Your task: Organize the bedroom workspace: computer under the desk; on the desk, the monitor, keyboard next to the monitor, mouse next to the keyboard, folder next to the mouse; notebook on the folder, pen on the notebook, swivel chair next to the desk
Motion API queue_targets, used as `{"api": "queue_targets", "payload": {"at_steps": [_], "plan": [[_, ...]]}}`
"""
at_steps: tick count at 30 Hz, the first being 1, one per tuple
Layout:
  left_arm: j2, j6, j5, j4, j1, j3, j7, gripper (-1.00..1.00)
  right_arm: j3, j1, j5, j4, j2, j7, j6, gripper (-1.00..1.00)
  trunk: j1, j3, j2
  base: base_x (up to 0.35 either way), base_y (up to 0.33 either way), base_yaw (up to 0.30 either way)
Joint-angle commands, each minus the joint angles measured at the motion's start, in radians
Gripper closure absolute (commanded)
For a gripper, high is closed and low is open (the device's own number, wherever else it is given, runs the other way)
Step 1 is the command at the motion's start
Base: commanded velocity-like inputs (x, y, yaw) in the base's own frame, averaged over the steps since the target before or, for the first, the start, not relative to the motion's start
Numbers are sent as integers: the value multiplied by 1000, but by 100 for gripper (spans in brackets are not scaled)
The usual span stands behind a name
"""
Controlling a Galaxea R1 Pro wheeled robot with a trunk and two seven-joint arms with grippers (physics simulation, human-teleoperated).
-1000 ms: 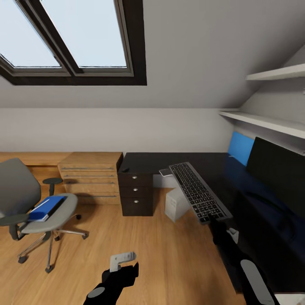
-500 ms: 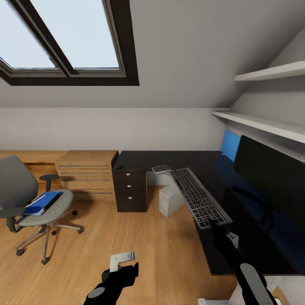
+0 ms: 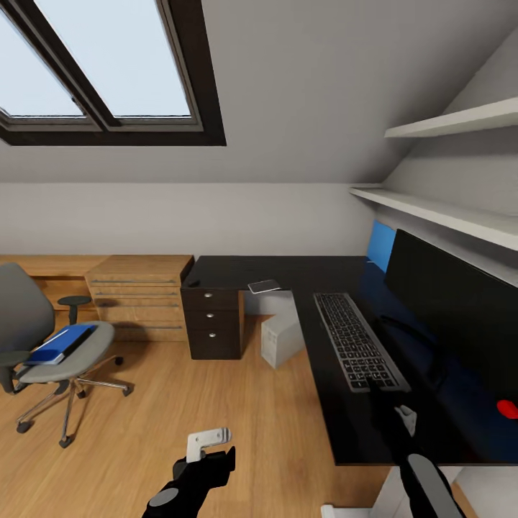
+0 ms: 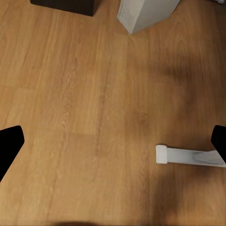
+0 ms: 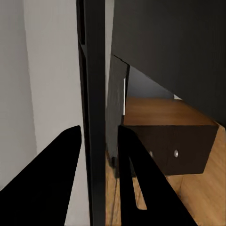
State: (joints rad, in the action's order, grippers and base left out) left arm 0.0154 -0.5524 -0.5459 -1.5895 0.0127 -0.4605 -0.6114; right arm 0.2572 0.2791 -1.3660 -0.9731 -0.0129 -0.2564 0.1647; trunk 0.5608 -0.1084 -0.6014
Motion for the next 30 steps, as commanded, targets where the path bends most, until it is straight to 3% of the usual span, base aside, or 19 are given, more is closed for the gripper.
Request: {"api": "queue_targets", "payload": {"at_steps": [1, 4, 5, 30], "plan": [[0, -1, -10, -1, 1, -1, -10, -100, 0, 1, -41, 0, 0, -3, 8, 100, 0, -2, -2, 0, -4, 0], [0, -2, -11, -1, 1, -1, -10, -100, -5, 1, -111, 0, 1, -4, 8, 100, 0, -2, -2, 0, -1, 0], [0, -2, -11, -1, 1, -1, -10, -100, -6, 1, -117, -1, 1, -4, 8, 100, 0, -2, -2, 0, 0, 0], [0, -2, -5, -1, 1, -1, -10, -100, -9, 2, -107, 66, -5, 76, 4, 100, 0, -2, -2, 0, -1, 0]]}}
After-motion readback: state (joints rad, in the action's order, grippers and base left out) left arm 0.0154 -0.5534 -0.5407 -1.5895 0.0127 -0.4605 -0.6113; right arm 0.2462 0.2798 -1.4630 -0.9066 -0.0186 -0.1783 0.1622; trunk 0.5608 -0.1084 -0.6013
